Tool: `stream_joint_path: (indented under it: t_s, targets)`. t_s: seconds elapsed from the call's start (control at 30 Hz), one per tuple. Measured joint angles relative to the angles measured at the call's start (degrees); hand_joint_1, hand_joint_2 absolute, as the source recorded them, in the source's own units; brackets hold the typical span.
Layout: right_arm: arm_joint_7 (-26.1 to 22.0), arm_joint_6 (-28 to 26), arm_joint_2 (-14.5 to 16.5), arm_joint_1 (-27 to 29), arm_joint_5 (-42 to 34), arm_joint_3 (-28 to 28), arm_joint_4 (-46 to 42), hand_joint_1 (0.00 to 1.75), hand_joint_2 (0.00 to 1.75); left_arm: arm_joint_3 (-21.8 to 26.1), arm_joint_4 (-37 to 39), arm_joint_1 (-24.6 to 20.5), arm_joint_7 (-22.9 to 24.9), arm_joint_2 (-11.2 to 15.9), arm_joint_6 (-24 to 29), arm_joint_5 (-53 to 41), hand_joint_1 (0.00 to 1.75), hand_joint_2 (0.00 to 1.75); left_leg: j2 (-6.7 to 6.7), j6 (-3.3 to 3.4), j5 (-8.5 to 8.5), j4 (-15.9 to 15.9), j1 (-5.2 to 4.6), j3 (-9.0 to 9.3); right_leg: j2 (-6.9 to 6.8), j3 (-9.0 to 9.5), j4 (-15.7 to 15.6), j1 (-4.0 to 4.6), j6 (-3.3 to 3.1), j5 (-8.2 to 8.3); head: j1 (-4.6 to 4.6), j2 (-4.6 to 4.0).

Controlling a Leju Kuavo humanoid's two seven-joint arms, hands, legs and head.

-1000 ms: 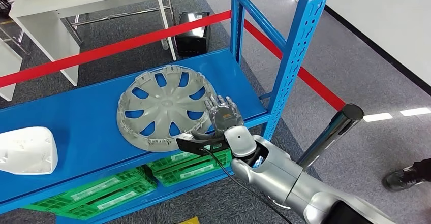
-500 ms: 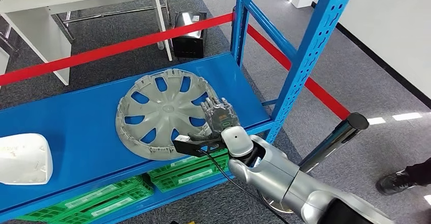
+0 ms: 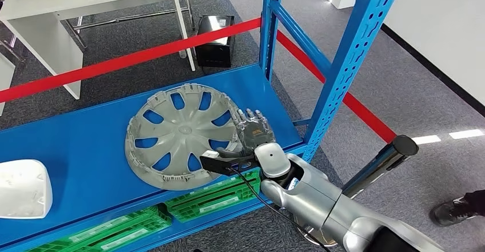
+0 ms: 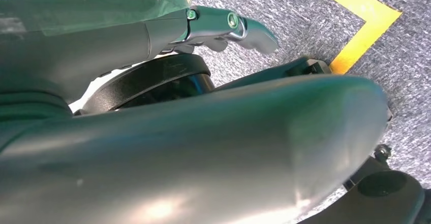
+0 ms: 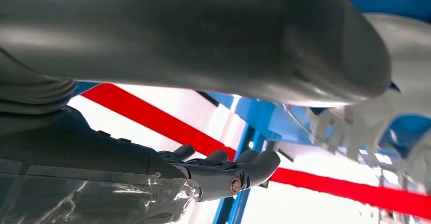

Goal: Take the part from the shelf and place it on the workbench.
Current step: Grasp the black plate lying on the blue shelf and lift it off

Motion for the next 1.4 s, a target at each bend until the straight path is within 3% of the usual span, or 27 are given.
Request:
stream_joint_path:
  t_s: [0.4, 0.77, 1.4]
  targets:
    - [-6.75, -5.19, 3.88, 1.29, -0.97, -0.22, 3.92, 0.00, 0.00, 0.02, 0.00, -0.06, 0.39, -0.04, -0.19, -0.29, 0.00, 0.00, 0.00, -0.68, 0.18, -0.58, 0.01, 0.23, -0.05, 0.20, 0.01, 0.04, -0.39, -0.08, -0.10, 0.00]
    - [-8.87, -5.52, 7.69, 1.29, -0.71, 0.61, 5.67, 0.00, 0.00, 0.04, 0.00, -0.01, 0.10, -0.07, -0.19, -0.23, 0.00, 0.00, -0.03, -0.69, 0.21, -0.57, -0.07, 0.38, -0.09, 0.30, -0.02, -0.03, -0.36, -0.04, -0.10, 0.00]
    - [-14.50, -6.40, 11.17, 3.67, -6.85, 1.82, 11.16, 0.00, 0.00, 0.21, 0.00, 0.05, 0.22, -0.07, -0.16, -0.78, 0.00, 0.00, -0.03, -0.69, 0.19, -0.57, -0.11, 0.34, -0.08, 0.33, -0.04, -0.07, -0.35, -0.05, -0.10, 0.00]
